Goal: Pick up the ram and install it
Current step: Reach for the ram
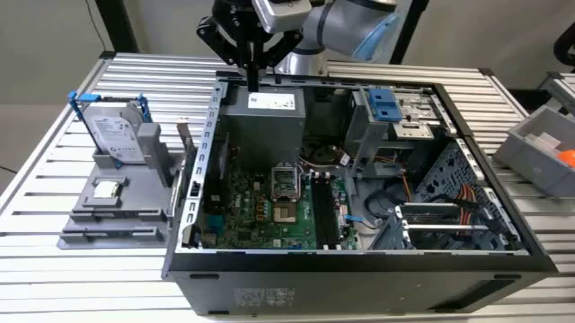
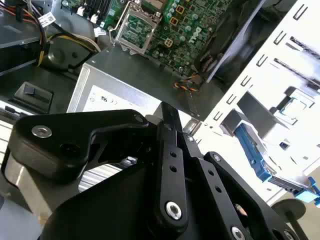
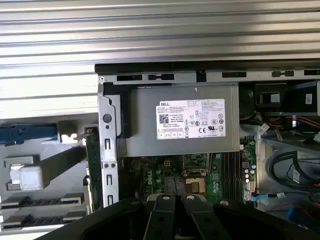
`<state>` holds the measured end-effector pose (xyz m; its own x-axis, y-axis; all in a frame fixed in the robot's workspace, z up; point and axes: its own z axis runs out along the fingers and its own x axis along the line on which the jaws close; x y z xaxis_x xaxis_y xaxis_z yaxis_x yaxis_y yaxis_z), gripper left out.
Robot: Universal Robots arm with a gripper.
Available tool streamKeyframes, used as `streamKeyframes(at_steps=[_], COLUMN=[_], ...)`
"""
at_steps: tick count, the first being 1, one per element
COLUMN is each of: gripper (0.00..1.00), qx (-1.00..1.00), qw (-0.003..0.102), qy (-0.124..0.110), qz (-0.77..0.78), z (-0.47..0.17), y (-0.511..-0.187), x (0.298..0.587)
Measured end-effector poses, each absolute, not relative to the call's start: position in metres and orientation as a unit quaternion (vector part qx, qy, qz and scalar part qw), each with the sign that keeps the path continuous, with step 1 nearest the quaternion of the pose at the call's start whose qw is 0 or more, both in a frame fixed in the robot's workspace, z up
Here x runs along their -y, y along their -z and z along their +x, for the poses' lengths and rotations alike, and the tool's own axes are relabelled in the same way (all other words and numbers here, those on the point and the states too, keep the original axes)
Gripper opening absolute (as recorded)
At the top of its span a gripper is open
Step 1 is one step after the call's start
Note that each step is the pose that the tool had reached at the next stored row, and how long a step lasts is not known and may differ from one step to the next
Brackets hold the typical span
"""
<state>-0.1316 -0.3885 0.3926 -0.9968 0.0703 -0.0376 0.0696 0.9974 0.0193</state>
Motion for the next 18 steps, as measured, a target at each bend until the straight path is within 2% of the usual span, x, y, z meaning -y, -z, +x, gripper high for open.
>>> streamKeyframes(at_steps=[11,18], gripper=[0.0,0.0], qx=[-0.999,-0.999], qw=[0.021,0.013], qy=[-0.007,-0.013], qz=[0.035,0.035], z=[-0.1335,-0.1351], y=[-0.3926,-0.3926], x=[0.3866,0.3866])
